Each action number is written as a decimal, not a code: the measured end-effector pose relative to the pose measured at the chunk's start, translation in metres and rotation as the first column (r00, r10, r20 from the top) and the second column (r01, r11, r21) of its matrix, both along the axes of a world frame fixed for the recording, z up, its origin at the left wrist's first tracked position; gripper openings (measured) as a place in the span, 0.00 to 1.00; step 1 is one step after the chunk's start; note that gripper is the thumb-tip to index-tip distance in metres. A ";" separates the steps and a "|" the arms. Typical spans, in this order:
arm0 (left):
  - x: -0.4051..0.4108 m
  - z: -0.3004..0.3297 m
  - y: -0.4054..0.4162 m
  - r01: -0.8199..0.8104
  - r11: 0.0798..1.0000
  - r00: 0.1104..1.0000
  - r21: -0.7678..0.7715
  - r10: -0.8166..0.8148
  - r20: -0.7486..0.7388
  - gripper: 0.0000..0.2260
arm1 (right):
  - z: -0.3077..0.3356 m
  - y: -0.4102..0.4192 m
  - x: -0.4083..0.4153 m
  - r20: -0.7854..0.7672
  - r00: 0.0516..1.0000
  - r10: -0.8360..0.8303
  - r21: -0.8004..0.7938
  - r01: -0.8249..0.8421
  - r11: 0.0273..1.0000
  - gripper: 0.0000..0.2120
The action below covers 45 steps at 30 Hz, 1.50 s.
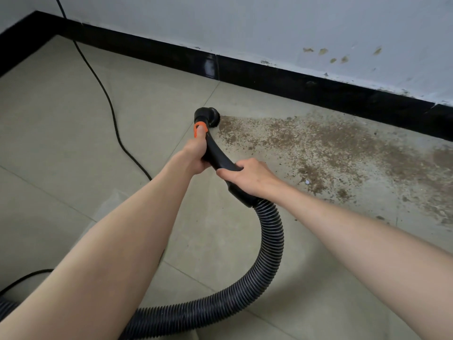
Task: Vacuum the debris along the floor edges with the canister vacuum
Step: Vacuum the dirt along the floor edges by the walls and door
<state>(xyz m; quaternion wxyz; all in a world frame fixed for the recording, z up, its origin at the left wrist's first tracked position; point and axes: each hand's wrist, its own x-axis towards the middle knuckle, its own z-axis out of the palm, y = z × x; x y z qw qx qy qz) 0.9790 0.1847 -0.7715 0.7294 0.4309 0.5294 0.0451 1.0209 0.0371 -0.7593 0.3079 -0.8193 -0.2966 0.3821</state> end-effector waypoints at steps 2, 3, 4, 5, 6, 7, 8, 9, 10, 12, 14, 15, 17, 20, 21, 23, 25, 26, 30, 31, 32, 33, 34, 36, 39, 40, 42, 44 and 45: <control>0.009 -0.002 0.001 0.013 1.000 1.000 0.020 -0.013 0.000 0.28 | -0.006 0.001 0.004 0.006 1.000 -0.025 0.007 0.025 1.000 0.19; 0.013 -0.003 0.001 0.019 0.999 1.000 0.028 -0.019 -0.003 0.28 | -0.009 0.001 0.006 0.009 0.999 -0.036 0.013 0.036 0.999 0.20; 0.016 -0.004 0.002 0.023 0.999 1.000 0.033 -0.023 -0.007 0.28 | -0.011 0.001 0.007 0.009 0.999 -0.046 0.015 0.046 0.999 0.20; 0.019 -0.005 0.001 0.027 0.999 1.000 0.037 -0.027 -0.009 0.28 | -0.012 0.001 0.008 0.009 0.999 -0.053 0.017 0.053 0.998 0.21; 0.020 -0.005 0.001 0.031 0.999 0.999 0.038 -0.031 -0.009 0.27 | -0.014 0.000 0.009 0.013 0.998 -0.057 0.017 0.057 0.998 0.21; 0.021 -0.005 0.001 0.034 0.999 0.999 0.036 -0.034 -0.009 0.28 | -0.015 0.000 0.009 0.018 0.998 -0.058 0.017 0.057 0.998 0.21; 0.021 -0.005 0.001 0.037 0.999 0.999 0.034 -0.036 -0.008 0.28 | -0.016 0.000 0.009 0.020 0.998 -0.056 0.015 0.056 0.998 0.21; 0.020 -0.005 0.000 0.037 0.999 0.999 0.035 -0.037 -0.006 0.28 | -0.016 0.000 0.009 0.019 0.999 -0.051 0.014 0.051 0.999 0.21; 0.018 -0.005 0.000 0.035 0.999 0.999 0.040 -0.035 -0.002 0.28 | -0.015 0.000 0.008 0.013 0.999 -0.044 0.014 0.043 0.999 0.21; 0.010 -0.006 -0.003 0.020 0.998 1.000 0.056 -0.020 -0.003 0.28 | -0.015 -0.002 0.004 -0.007 1.000 -0.021 0.018 0.022 1.000 0.20; -0.002 -0.009 -0.005 -0.017 0.998 1.000 0.059 0.018 -0.012 0.28 | -0.015 -0.005 -0.004 -0.021 1.000 0.009 0.020 -0.009 1.000 0.18; -0.009 -0.010 -0.007 -0.036 0.998 0.999 0.056 0.037 -0.020 0.29 | -0.014 -0.007 -0.009 -0.026 0.999 0.028 0.021 -0.027 0.999 0.18; -0.028 -0.011 -0.011 -0.075 0.997 0.997 0.033 0.075 -0.027 0.29 | -0.013 -0.012 -0.020 -0.031 0.997 0.077 0.020 -0.076 0.997 0.19; -0.055 -0.011 -0.016 -0.145 0.989 0.989 0.020 0.146 -0.032 0.26 | -0.009 -0.019 -0.037 -0.032 0.987 0.155 0.009 -0.155 0.988 0.18; -0.062 -0.010 -0.017 -0.173 0.985 0.984 0.027 0.174 -0.044 0.24 | -0.007 -0.021 -0.042 -0.034 0.985 0.172 0.006 -0.172 0.985 0.18; -0.073 -0.010 -0.020 -0.203 0.978 0.977 0.038 0.206 -0.062 0.23 | -0.002 -0.024 -0.052 -0.026 0.980 0.197 -0.006 -0.197 0.980 0.19; -0.082 -0.011 -0.025 -0.219 0.974 0.970 0.061 0.224 -0.096 0.24 | 0.001 -0.029 -0.060 -0.028 0.975 0.219 -0.021 -0.220 0.975 0.19; -0.085 -0.012 -0.028 -0.224 0.971 0.964 0.080 0.233 -0.125 0.25 | 0.002 -0.032 -0.063 -0.041 0.973 0.225 -0.023 -0.226 0.974 0.20; -0.093 -0.013 -0.039 -0.219 0.969 0.957 0.117 0.237 -0.167 0.24 | 0.008 -0.047 -0.070 -0.087 0.972 0.217 -0.010 -0.219 0.976 0.23; -0.093 -0.012 -0.041 -0.217 0.968 0.956 0.128 0.237 -0.173 0.24 | 0.010 -0.050 -0.071 -0.100 0.972 0.214 -0.008 -0.216 0.976 0.22; -0.093 -0.011 -0.044 -0.214 0.967 0.955 0.138 0.236 -0.177 0.23 | 0.012 -0.052 -0.071 -0.111 0.970 0.215 -0.009 -0.217 0.976 0.21; -0.092 -0.009 -0.047 -0.212 0.967 0.956 0.142 0.236 -0.177 0.22 | 0.013 -0.054 -0.071 -0.118 0.969 0.217 -0.011 -0.219 0.976 0.21; -0.093 -0.009 -0.050 -0.215 0.966 0.955 0.141 0.238 -0.177 0.21 | 0.014 -0.057 -0.071 -0.125 0.968 0.217 -0.015 -0.220 0.975 0.20; -0.095 -0.010 -0.057 -0.231 0.965 0.952 0.127 0.251 -0.174 0.21 | 0.015 -0.064 -0.072 -0.143 0.967 0.212 -0.019 -0.217 0.976 0.20; -0.099 -0.013 -0.067 -0.257 0.960 0.945 0.109 0.274 -0.178 0.17 | 0.015 -0.076 -0.072 -0.186 0.959 0.213 -0.009 -0.218 0.976 0.20; -0.099 -0.014 -0.070 -0.260 0.959 0.943 0.109 0.277 -0.183 0.15 | 0.015 -0.079 -0.070 -0.197 0.957 0.215 -0.006 -0.220 0.975 0.20; -0.098 -0.014 -0.074 -0.264 0.957 0.940 0.118 0.283 -0.189 0.14 | 0.014 -0.083 -0.068 -0.203 0.955 0.217 -0.008 -0.223 0.975 0.20; -0.096 -0.013 -0.076 -0.274 0.954 0.939 0.118 0.292 -0.182 0.16 | 0.016 -0.083 -0.066 -0.171 0.961 0.217 -0.020 -0.224 0.974 0.20; -0.094 -0.013 -0.076 -0.278 0.954 0.941 0.110 0.294 -0.169 0.18 | 0.017 -0.082 -0.064 -0.143 0.965 0.219 -0.027 -0.225 0.974 0.20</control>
